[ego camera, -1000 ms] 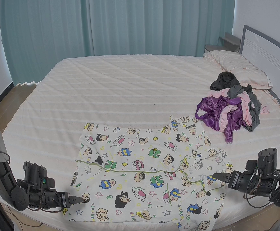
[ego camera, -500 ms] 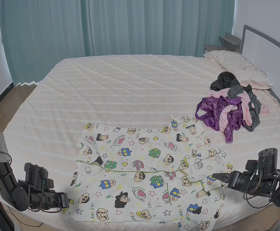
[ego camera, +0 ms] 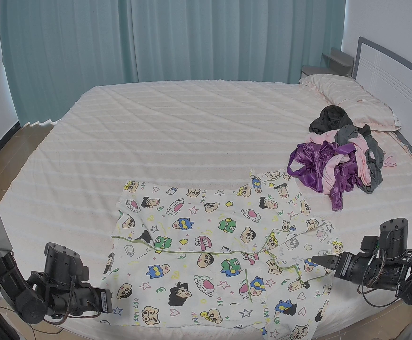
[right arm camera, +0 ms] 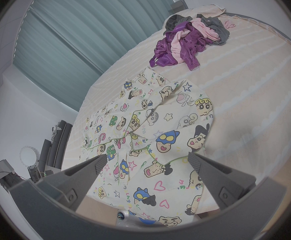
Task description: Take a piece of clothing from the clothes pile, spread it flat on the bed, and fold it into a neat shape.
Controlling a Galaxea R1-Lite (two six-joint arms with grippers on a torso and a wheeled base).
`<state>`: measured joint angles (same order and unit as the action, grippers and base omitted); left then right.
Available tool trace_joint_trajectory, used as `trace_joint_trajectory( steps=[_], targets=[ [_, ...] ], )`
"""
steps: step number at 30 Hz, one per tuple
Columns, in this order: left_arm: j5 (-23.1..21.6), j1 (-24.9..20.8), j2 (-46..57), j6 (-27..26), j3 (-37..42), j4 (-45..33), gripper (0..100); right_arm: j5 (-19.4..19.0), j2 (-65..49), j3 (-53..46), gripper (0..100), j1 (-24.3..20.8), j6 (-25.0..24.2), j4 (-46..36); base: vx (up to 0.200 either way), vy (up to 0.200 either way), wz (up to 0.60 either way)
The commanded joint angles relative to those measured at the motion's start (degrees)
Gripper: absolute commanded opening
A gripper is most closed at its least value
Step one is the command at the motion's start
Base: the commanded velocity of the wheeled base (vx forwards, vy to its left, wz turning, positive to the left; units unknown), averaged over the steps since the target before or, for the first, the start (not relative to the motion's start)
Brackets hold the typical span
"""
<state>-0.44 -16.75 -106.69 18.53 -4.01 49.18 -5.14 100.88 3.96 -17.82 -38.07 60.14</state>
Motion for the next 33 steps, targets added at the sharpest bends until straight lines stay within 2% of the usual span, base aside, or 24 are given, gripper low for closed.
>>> trace_joint_trajectory(
  steps=[1,5,10,14,22,32,33],
  targets=[
    [5.27,-10.23,1.66,1.77,-0.21,-0.13,0,-0.04,0.11,-0.01,100,-0.11,0.01,0.07,0.0,0.0,0.0],
    [8.88,-16.47,-1.5,2.83,-1.53,0.04,0,-0.04,0.11,-0.01,100,-0.11,0.01,-0.02,0.0,0.0,0.0],
    [11.34,-21.31,-5.37,4.67,-3.2,0.04,0,-0.13,0.11,-0.01,100,-0.11,-0.07,-0.02,0.0,0.0,0.0],
    [11.43,-25.0,-8.36,4.76,-3.55,0.13,0,-0.3,0.11,-0.01,100,-0.11,-0.07,0.07,0.0,0.0,0.0],
    [11.6,-28.43,-11.78,7.66,-5.57,0.13,0,-0.39,0.2,-0.01,100,-0.02,-0.07,-0.02,0.0,0.0,0.0],
    [11.6,-30.01,-11.96,8.1,-5.48,0.13,0,-0.39,0.37,-0.01,100,-0.11,-0.07,-0.02,0.0,0.0,0.0],
    [11.6,-30.01,-11.96,8.1,-5.31,0.13,100,-0.39,0.37,-0.01,100,-0.02,-0.07,-0.02,0.0,0.0,0.0]
  ],
)
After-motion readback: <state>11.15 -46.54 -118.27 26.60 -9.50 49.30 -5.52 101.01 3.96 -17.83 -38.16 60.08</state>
